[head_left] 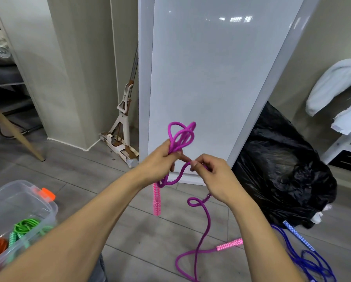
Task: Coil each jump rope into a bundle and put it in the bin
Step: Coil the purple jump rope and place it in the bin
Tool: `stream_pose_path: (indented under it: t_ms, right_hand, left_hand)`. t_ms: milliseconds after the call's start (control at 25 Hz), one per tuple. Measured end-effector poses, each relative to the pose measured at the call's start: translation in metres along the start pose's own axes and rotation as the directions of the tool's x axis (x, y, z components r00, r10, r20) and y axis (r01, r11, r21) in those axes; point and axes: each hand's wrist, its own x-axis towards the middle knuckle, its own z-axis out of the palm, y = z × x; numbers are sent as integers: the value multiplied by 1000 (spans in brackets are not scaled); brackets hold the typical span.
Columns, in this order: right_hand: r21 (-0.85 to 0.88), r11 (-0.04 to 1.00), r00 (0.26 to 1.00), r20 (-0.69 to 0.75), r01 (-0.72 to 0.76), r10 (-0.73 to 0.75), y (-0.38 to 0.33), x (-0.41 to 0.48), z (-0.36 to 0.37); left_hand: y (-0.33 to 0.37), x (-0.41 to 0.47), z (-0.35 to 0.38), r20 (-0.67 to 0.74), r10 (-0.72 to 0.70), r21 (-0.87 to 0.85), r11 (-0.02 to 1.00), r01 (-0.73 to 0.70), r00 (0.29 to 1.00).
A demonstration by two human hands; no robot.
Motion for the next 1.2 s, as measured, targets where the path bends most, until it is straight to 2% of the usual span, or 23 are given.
stream_pose_path:
  t_ms: [120,200,280,320,360,440,560,640,720,800,920,1000,1040,1080,1120,1200]
  right_hand:
    - [121,993,1000,-30,14,-11,-3,0,6]
    - [154,988,999,-50,-6,13,-4,0,8]
    - [182,982,998,-26,-58,64,-4,1,6]
    - [207,974,995,7,-94,95,-3,1,5]
    - [214,968,991,45,-132,125,-1,1,3]
    - [166,968,977,132,-190,169,3,0,2]
    - [105,964,953,212,-244,218,8,-1,10]
    - [110,948,924,281,-299,258,12,-1,17]
    - [-5,943,883,349,-334,314,11,-3,16]
    - [-133,933,861,359,-334,360,8,-7,6]
    - [-315,903,892,250,-293,377,16,-7,-13]
    - [-508,787,856,169,-349,489,29,-1,-20]
    - [-610,701,819,143,-369,555,34,0,-21]
    - [-670,644,788,141,-369,599,37,0,-22]
    - [-684,636,772,166,-358,614,38,-2,-20]
    - [-590,726,784,238,-353,574,34,-6,-16]
  left_hand:
    - [1,-2,9,102,29,54,998,-35,994]
    - [-1,-3,9,138,89,143,984,-109,986]
    - [-1,-3,6,110,121,250,957,-145,987]
    - [-1,-3,5,50,118,260,957,-127,992]
    - [-1,-1,4,-23,103,210,973,-95,994]
    - [0,1,3,-130,35,2,999,-35,991]
    - [1,5,4,-182,-60,-238,971,15,982]
    - [0,7,4,-191,-71,-391,920,-9,979]
    - [-4,12,1,-237,-110,-485,874,-20,965]
    - [-11,18,-6,-358,-188,-468,884,-1,914]
    - [-19,22,-16,-581,-225,-359,933,2,782]
    - [-19,22,-23,-652,-229,-317,948,14,723]
    - [-20,22,-26,-640,-232,-327,945,14,733]
    - [-18,21,-27,-589,-231,-364,932,1,774]
    - [-15,20,-26,-501,-223,-415,910,-6,836]
    - [-10,16,-17,-276,-183,-483,875,29,943]
